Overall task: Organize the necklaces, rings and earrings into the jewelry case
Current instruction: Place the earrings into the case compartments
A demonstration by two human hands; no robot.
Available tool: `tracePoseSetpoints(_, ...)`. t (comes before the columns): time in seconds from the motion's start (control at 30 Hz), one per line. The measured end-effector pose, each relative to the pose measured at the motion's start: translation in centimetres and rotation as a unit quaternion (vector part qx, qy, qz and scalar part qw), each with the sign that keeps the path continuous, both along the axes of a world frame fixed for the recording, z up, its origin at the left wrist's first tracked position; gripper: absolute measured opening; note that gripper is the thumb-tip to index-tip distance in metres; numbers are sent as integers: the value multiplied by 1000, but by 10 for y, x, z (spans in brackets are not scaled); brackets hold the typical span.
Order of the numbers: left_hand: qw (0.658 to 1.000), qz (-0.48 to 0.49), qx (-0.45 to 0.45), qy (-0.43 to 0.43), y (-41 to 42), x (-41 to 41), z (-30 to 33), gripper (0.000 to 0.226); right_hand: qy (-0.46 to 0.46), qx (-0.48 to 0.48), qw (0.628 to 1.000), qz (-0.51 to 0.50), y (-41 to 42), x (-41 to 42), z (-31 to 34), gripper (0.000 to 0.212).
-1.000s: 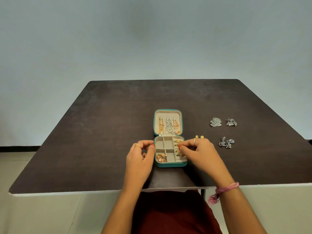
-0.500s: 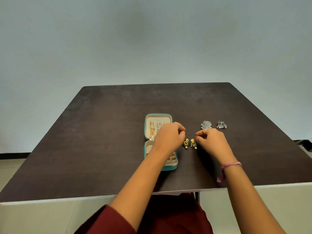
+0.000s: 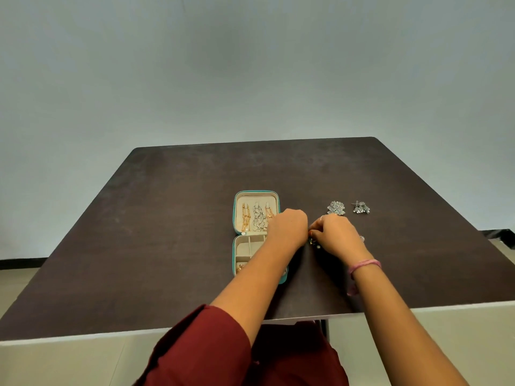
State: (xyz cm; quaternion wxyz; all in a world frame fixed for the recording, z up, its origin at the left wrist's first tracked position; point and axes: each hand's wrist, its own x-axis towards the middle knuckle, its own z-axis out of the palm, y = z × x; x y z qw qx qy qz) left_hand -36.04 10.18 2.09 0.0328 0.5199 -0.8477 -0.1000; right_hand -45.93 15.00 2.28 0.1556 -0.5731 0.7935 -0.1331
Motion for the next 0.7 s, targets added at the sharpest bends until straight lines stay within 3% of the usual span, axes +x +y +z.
tracePoseSetpoints(0.2, 1000, -12, 5, 24, 6, 5, 4, 24, -55, -40, 998, -9, 4, 1, -1, 15)
tracePoseSetpoints(0.43, 987, 15, 28, 158, 16, 20, 13, 9, -106, -171, 979, 38, 10, 5, 11, 16)
tracePoseSetpoints(0.7, 922, 42, 52, 381, 29, 48, 41, 9, -174, -284, 941, 60, 23, 17, 40, 18)
